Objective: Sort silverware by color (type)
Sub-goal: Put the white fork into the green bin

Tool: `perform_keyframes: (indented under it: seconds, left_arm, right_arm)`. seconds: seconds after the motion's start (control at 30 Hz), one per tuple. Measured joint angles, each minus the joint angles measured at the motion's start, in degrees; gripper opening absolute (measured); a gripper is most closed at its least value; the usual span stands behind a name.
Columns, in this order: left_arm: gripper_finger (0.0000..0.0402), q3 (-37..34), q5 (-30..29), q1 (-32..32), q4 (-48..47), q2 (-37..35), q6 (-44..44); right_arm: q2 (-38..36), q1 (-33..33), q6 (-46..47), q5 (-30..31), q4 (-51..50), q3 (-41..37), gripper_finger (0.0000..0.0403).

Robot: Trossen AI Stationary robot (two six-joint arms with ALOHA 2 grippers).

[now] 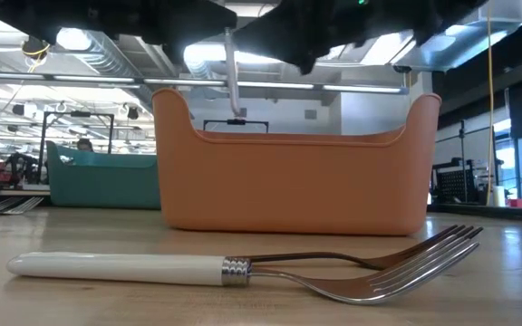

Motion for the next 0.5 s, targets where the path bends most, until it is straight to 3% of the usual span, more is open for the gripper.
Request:
perform_keyframes:
  seconds: [0.27, 0.5]
  left_arm:
    - [0.0024, -0.1, -3.6, -1.8, -1.8, -1.9, 0.5]
    - [0.0026, -0.1, -10.9, -2.9, -15.1, -11.6, -0.3]
  right_arm:
    - [-13.3, 5.5, 1.2, 5.4, -22.7, -0.1, 0.0161]
    - [-15.2, 15.3, 0.2, 14.6, -21.2, -4.7, 0.0162]
